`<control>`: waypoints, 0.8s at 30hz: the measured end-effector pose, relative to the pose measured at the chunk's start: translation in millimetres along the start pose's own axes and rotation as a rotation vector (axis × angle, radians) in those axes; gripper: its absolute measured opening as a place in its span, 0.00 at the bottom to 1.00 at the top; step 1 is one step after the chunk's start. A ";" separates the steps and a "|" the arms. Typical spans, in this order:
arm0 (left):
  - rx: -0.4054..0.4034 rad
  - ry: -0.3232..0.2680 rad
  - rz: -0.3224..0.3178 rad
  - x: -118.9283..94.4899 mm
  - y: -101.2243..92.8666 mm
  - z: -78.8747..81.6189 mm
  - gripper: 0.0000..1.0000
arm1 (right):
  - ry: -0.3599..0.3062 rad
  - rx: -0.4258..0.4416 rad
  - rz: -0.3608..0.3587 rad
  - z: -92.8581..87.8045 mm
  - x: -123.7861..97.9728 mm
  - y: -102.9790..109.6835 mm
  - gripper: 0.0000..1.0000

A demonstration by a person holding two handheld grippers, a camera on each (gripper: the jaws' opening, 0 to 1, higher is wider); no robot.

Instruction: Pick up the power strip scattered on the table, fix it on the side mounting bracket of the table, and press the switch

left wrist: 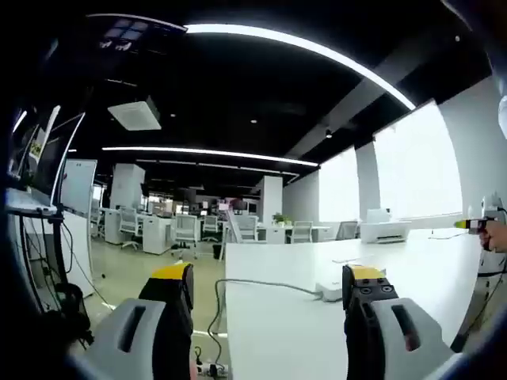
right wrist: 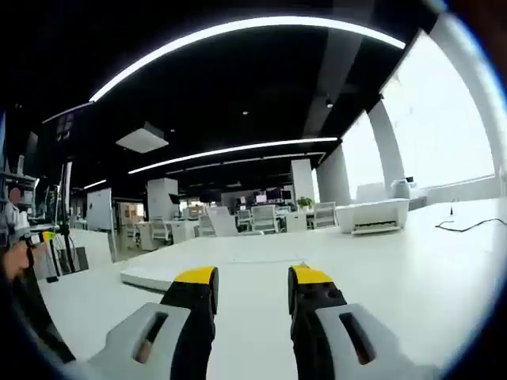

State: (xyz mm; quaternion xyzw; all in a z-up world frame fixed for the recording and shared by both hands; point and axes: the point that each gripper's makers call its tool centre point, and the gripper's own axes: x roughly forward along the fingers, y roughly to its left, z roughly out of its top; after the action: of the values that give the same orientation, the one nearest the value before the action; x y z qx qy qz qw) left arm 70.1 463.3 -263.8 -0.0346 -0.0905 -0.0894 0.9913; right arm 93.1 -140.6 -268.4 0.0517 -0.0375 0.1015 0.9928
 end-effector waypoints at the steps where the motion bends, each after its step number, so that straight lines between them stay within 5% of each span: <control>1: 0.001 0.000 -0.002 0.4 -0.6 0.5 0.80 | 0.000 0.000 0.000 0.1 -0.1 0.0 0.32; 24: -0.015 -0.008 -0.027 -7.4 -4.9 5.4 0.80 | -0.008 -0.033 0.034 14.2 -6.3 8.3 0.32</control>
State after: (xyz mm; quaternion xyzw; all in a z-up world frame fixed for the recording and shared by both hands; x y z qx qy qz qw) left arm 61.1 460.2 -259.5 -0.0410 -0.0940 -0.1033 0.9893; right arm 84.3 -135.3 -254.1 0.0349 -0.0441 0.1173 0.9915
